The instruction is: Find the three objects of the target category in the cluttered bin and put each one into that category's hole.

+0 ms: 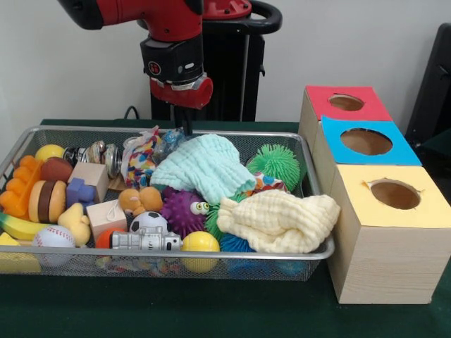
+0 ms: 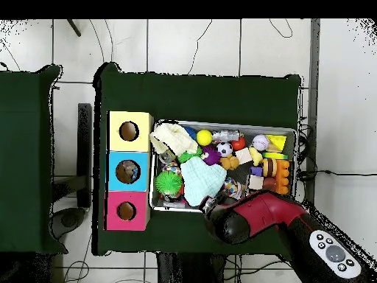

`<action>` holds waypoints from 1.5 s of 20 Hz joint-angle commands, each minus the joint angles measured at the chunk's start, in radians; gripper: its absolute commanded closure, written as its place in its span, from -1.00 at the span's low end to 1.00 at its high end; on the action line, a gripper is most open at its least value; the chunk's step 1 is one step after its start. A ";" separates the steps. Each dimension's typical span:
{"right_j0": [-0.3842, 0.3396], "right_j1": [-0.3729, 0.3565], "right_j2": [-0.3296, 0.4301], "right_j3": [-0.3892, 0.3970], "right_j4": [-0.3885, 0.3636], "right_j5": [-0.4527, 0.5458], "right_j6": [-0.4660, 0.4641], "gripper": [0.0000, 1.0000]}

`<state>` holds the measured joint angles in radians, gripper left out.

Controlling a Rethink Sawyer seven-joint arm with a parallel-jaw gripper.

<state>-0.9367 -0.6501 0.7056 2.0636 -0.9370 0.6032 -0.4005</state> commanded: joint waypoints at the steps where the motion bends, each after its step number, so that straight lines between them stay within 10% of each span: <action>1: 0.002 0.020 -0.028 -0.105 -0.070 -0.042 0.119 1.00; 30: -0.090 -0.242 0.128 0.105 0.230 0.067 0.078 1.00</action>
<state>-1.0155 -0.8159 0.7609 2.1066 -0.7697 0.6016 -0.4005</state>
